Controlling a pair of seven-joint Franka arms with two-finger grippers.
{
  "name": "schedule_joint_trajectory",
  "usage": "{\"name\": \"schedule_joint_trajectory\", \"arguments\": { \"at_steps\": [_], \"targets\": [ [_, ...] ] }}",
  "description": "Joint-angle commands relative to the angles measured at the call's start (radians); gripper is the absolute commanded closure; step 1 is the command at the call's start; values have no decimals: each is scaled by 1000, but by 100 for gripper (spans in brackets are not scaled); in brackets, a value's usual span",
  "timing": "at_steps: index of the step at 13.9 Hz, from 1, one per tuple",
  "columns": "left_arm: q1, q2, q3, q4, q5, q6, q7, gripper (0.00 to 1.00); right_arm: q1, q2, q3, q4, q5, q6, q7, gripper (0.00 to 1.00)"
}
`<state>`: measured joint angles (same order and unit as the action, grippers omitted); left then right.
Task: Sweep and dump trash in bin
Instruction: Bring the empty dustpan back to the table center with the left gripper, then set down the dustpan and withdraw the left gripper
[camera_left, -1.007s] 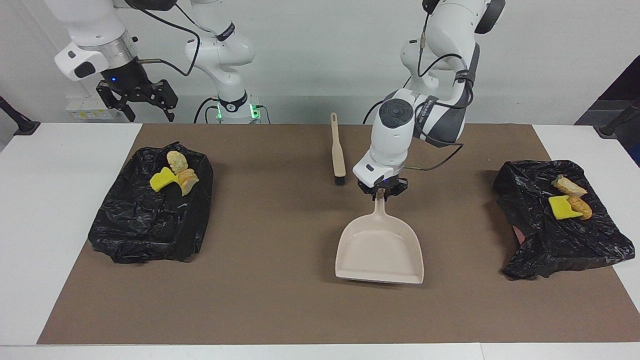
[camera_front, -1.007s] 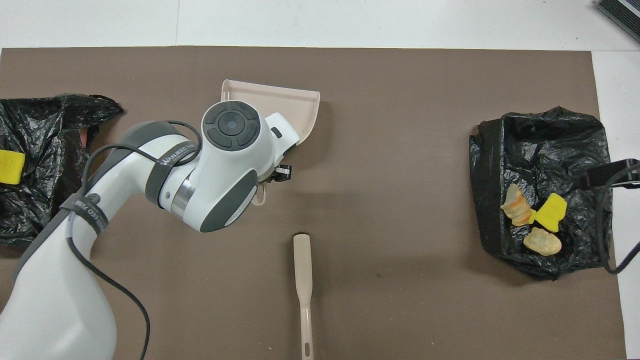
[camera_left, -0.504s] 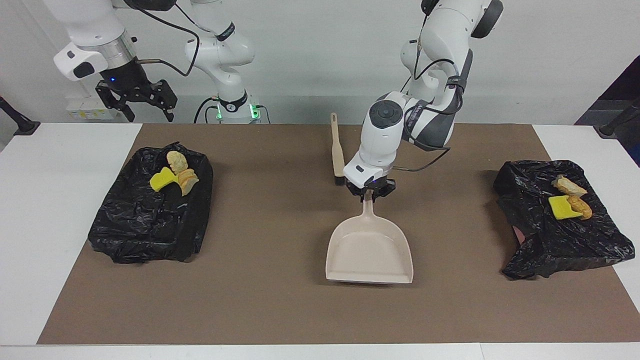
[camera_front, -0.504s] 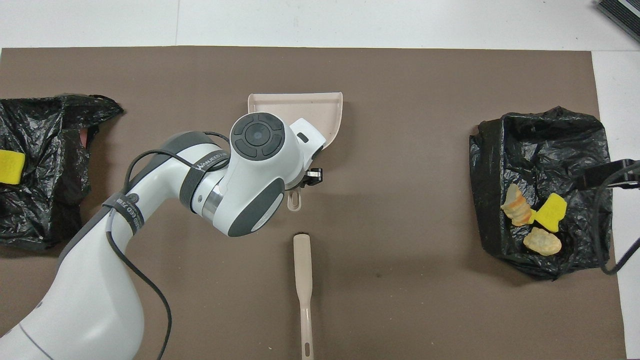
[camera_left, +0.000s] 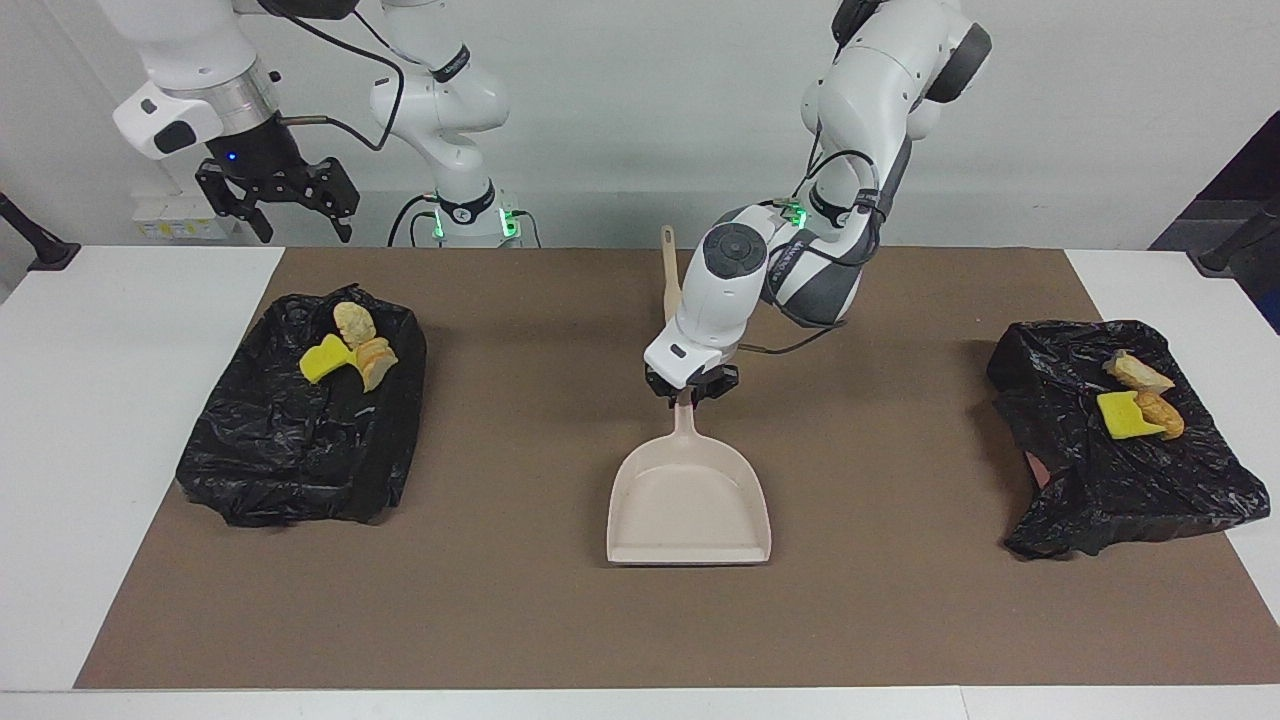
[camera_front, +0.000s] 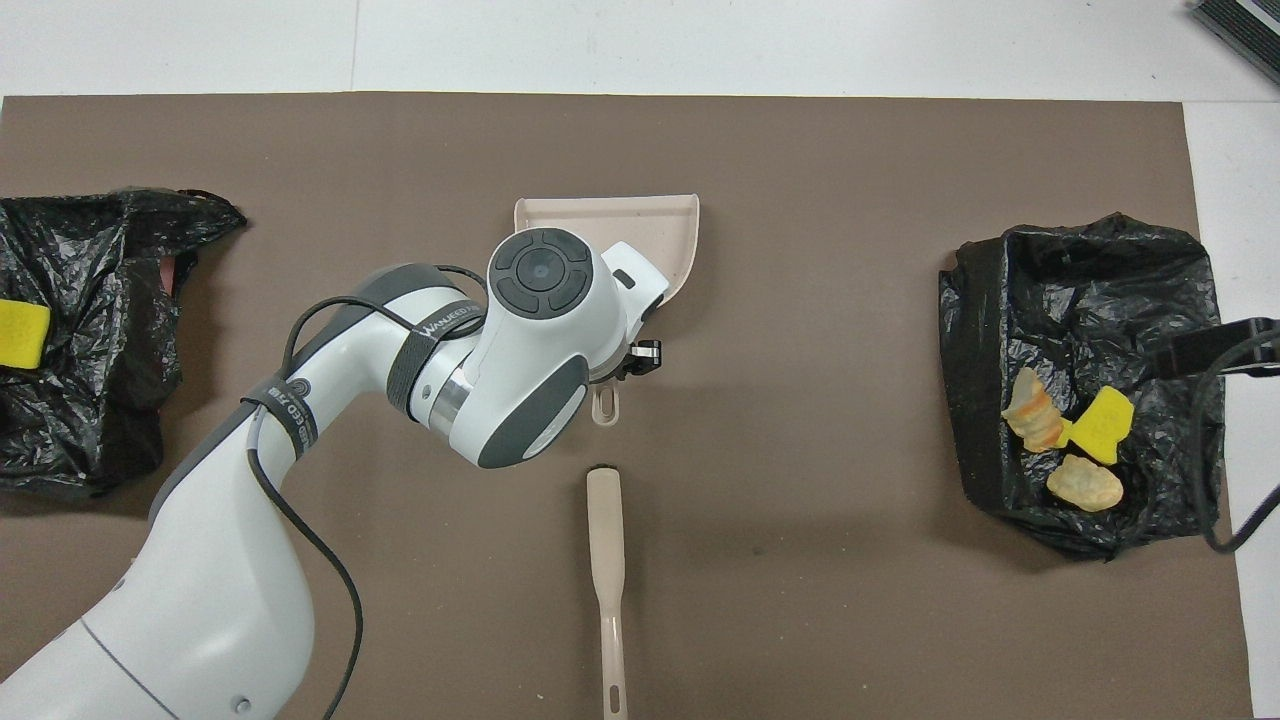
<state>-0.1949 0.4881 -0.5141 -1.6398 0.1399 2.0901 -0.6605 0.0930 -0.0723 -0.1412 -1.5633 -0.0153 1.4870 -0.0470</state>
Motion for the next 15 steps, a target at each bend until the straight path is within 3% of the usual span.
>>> {"name": "schedule_joint_trajectory", "arguments": {
  "at_steps": [1,2,3,4,9,12,15],
  "targets": [
    [-17,4,8,26,-3,-25,-13,22,-12,-20,11,0,-23,-7,-27,0],
    [-15,1,8,25,-5,-28,-13,17,-12,-23,11,-4,-23,-8,-27,0],
    [-15,-8,9,18,-5,-36,-13,2,-12,-29,11,-12,-22,-8,-27,0],
    [-12,-16,11,18,-3,-50,-13,0,-12,-30,11,-14,-22,-8,-27,0],
    [-18,-184,118,-6,-3,-209,15,0,-12,-35,8,-18,-20,-8,-27,0],
    [-8,-348,231,-67,-19,-260,198,0,-12,-43,2,-32,-20,-10,-30,0],
    [11,-457,317,-72,-60,-370,372,0,-3,-43,-1,-32,-20,-10,-28,0]
  ]
}}
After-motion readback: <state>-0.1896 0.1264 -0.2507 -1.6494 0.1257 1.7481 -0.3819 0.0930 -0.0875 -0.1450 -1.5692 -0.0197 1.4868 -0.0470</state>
